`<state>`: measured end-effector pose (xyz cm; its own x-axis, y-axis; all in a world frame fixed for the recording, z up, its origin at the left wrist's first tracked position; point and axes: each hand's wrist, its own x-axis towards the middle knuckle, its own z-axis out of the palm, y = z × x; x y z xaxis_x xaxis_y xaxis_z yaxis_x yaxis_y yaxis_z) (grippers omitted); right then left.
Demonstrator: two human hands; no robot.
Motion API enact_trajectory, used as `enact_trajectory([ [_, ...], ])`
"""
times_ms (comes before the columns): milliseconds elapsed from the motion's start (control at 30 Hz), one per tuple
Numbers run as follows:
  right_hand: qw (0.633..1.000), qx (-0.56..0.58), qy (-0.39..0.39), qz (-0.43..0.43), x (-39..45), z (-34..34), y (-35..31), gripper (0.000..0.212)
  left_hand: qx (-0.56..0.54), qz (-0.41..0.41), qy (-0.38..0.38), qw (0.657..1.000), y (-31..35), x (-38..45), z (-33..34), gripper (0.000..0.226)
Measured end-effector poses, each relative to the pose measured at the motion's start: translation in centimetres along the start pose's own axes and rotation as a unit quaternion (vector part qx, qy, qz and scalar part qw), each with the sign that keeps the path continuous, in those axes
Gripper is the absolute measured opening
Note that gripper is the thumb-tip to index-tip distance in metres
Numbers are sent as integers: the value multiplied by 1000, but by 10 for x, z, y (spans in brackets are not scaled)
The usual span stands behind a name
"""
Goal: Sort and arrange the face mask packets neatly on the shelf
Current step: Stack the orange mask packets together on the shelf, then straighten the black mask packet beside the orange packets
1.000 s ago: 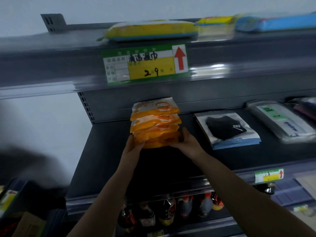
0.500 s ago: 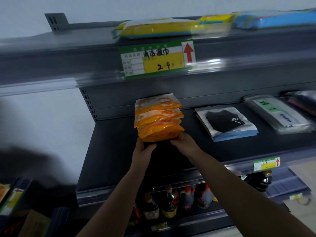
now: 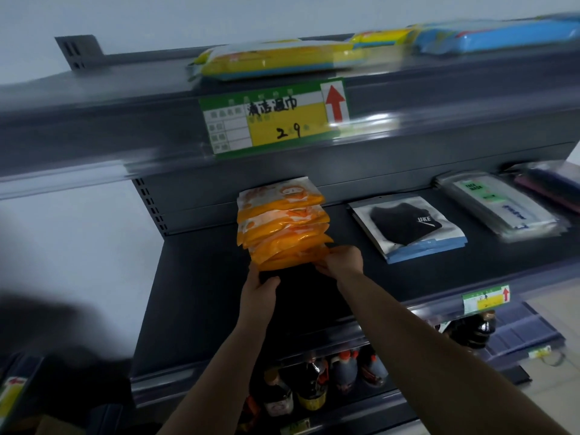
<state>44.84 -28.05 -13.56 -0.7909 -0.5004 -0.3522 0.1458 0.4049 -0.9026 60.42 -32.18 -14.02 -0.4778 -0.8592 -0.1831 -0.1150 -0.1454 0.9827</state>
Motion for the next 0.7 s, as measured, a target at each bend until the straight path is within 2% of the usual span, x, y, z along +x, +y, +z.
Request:
enact_trajectory([
  [100,998,-37,-12,-49,-4,-13,2,19,14,1,19,1000,-5,-2,-3,49],
  [167,983,-130,-2,-131,-9,-32,4,22,34,21,61,997,-9,-8,0,58],
  [233,948,-217,18,-234,-14,-56,8,25,65,96,119,986,-9,-21,8,54],
  [300,919,-255,16,-300,-14,-82,12,42,115,194,141,964,-9,-34,23,43],
  [367,886,-319,3,-337,-10,-109,16,55,145,228,112,956,-6,-44,47,36],
  [433,845,-395,-8,-361,0,-139,19,65,182,223,65,956,-1,-45,74,37],
  [567,770,-513,-35,-377,29,-189,23,70,291,172,-35,941,8,-35,131,49],
  [700,726,-585,-56,-356,53,-222,23,73,352,116,-51,927,9,-25,180,64],
])
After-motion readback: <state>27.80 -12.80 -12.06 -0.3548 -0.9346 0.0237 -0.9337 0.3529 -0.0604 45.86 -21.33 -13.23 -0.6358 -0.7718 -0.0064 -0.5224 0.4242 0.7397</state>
